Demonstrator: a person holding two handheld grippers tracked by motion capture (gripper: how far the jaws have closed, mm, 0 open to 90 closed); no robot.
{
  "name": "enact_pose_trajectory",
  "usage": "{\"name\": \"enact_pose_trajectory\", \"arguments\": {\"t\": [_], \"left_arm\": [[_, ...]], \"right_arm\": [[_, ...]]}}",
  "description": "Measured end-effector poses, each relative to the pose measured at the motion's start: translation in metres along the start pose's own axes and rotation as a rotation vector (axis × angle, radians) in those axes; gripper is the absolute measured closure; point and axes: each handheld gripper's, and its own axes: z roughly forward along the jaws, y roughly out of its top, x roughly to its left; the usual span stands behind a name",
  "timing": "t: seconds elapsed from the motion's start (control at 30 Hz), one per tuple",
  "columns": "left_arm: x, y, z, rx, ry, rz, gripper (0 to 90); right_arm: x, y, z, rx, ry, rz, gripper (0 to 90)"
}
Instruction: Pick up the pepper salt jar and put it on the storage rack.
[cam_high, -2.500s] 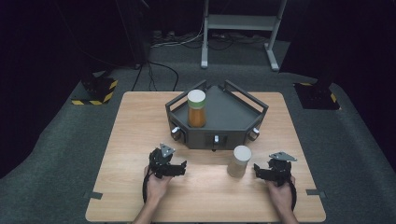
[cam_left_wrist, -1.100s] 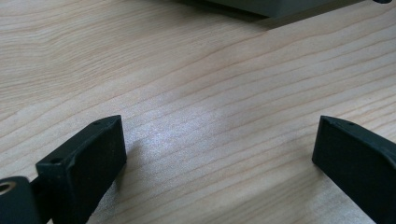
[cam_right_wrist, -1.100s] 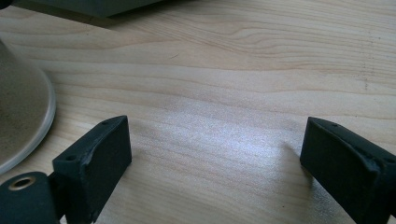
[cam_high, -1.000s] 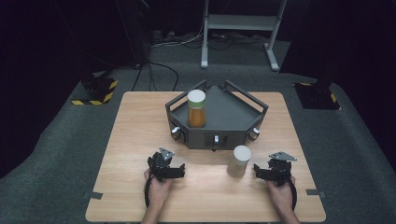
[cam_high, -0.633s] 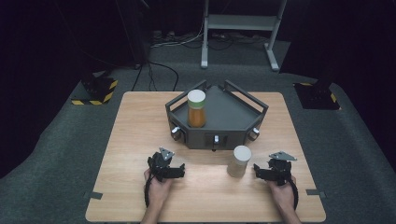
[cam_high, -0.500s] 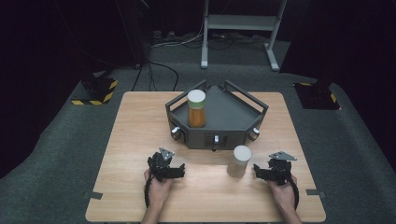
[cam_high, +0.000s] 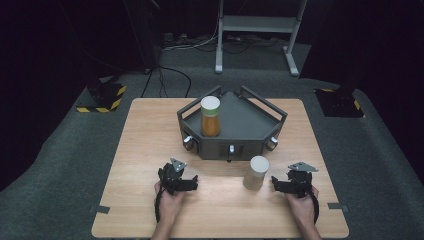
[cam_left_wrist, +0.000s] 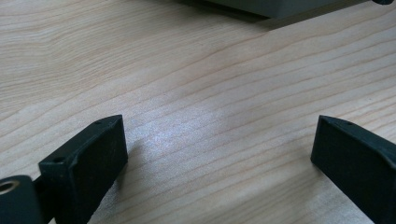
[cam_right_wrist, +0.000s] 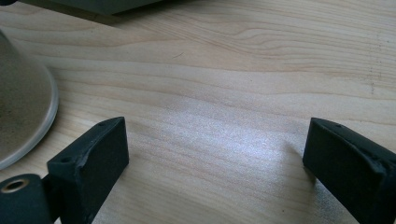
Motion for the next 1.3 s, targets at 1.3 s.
{"name": "enact_pose_trajectory", "arguments": {"t": [1.3], "left_arm": [[0.0,-0.001,0.0,-0.003,0.002,-0.003,4.4]], "right_arm": [[0.009,-0.011,-0.012,-0.065,0.319,-0.102,5.9]]}}
